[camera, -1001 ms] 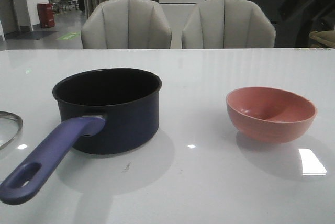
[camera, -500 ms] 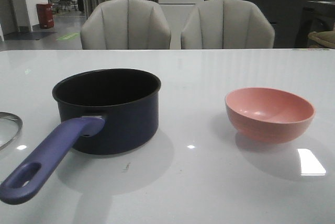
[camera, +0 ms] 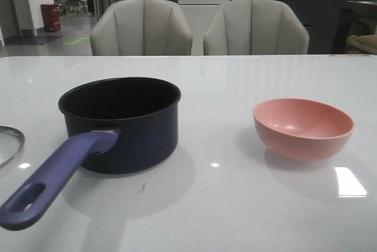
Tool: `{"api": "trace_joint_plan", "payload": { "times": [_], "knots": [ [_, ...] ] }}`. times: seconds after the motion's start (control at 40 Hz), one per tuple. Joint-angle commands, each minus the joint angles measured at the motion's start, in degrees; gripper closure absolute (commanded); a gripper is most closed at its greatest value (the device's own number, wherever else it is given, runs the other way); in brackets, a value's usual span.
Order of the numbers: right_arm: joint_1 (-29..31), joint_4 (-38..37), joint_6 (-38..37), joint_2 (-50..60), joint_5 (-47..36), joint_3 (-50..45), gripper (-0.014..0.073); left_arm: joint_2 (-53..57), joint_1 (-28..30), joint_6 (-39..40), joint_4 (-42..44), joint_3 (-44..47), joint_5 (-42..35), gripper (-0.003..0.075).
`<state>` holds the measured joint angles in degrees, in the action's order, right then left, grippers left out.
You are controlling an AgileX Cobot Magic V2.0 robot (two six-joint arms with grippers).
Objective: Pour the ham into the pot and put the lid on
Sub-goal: 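Release the pink bowl and raise the right gripper away, then grasp the glass lid knob with the left gripper and lift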
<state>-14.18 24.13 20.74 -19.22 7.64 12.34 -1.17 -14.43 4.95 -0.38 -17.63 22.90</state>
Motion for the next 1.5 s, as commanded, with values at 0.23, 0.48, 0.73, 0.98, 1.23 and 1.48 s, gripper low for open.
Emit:
{"api": "trace_joint_plan", "payload": {
  "times": [0.23, 0.48, 0.73, 0.98, 1.23, 1.48],
  "knots": [
    [-0.1, 0.5, 0.7, -0.1, -3.7, 1.6, 0.0446, -1.6, -0.5, 0.1, -0.1, -2.2, -5.3, 0.0083],
    [-0.1, 0.5, 0.7, -0.1, -3.7, 1.6, 0.0446, -15.8, -0.2, 0.1, 1.5, -10.6, -0.4, 0.0080],
    [-0.1, 0.5, 0.7, -0.1, -3.7, 1.6, 0.0446, -38.1, -0.2, 10.7, 9.9, -22.0, 6.9, 0.0082],
    [0.0, 0.5, 0.7, -0.1, -3.7, 1.6, 0.0446, -58.2, 1.9, 14.3, 10.7, -31.6, 13.7, 0.0082],
    [0.0, 0.5, 0.7, -0.1, -3.6, 1.6, 0.0446, -71.5, 11.2, 11.7, 2.4, -38.0, 15.7, 0.0082],
    [0.0, 0.5, 0.7, -0.1, -3.6, 1.6, 0.0446, -85.7, 16.6, 7.7, 0.4, -49.5, 28.4, 0.0082]
  ]
}}
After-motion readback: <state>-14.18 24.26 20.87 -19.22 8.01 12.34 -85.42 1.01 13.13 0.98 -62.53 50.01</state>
